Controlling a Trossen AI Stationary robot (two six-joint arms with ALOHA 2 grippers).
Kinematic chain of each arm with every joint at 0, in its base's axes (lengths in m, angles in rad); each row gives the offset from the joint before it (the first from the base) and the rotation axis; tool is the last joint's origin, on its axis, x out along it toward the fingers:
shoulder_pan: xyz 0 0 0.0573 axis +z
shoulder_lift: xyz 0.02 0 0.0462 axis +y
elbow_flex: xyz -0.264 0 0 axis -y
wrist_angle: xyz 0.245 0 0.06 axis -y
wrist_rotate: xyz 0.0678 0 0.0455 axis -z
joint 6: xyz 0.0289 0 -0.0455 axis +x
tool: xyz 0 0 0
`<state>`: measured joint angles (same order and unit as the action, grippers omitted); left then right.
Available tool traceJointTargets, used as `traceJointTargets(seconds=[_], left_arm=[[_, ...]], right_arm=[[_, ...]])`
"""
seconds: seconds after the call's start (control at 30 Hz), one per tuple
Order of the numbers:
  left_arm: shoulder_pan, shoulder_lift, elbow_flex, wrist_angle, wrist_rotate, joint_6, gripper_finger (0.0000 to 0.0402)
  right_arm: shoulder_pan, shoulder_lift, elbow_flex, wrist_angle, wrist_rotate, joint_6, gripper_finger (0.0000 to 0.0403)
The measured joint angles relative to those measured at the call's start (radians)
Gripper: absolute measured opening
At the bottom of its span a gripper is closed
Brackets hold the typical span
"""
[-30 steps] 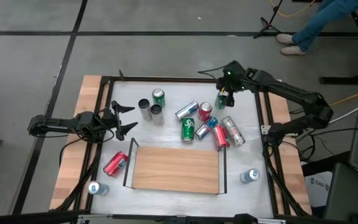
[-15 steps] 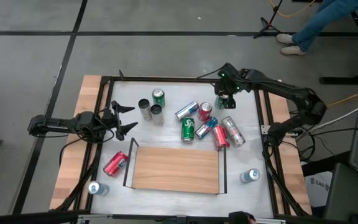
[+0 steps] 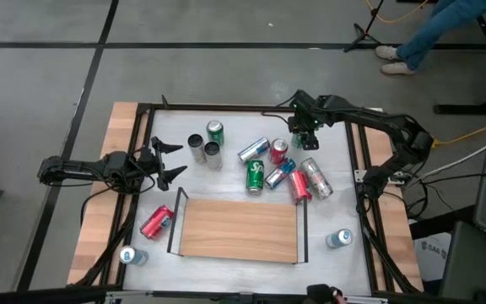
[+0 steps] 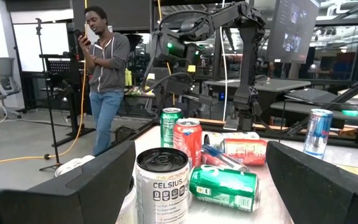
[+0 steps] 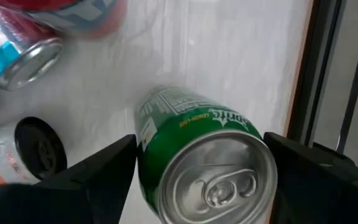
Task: Place canned beverage on shelf
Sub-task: Put the top right green soda can on the shelf
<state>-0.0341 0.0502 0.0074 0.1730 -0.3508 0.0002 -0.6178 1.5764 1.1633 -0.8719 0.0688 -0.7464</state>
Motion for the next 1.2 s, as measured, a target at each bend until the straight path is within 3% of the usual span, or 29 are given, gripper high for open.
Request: traceJointTargets(seconds=[0.33,0.53,0.9,1.2], left_arm=[[0.000,0.000,0.000,0.000,0.000,0.000,0.0354],[0.000,0.000,0.000,0.000,0.000,0.000,0.0354],[0.000,0.000,0.000,0.000,0.000,0.000,0.0354],[0.000,0.000,0.000,0.000,0.000,0.000,0.0354]], right_arm=[[0.002,0.007,0.003,-0.005,0.020,0.085,0.0273],[0.002,0.007,0.003,-0.021,0.062,0.283,0.0289],[0.002,0.008,0.001,-0.048,0.128,0.823,0.0291],[0.002,0.010,0.000,-0.045,0.137,0.866,0.0317]])
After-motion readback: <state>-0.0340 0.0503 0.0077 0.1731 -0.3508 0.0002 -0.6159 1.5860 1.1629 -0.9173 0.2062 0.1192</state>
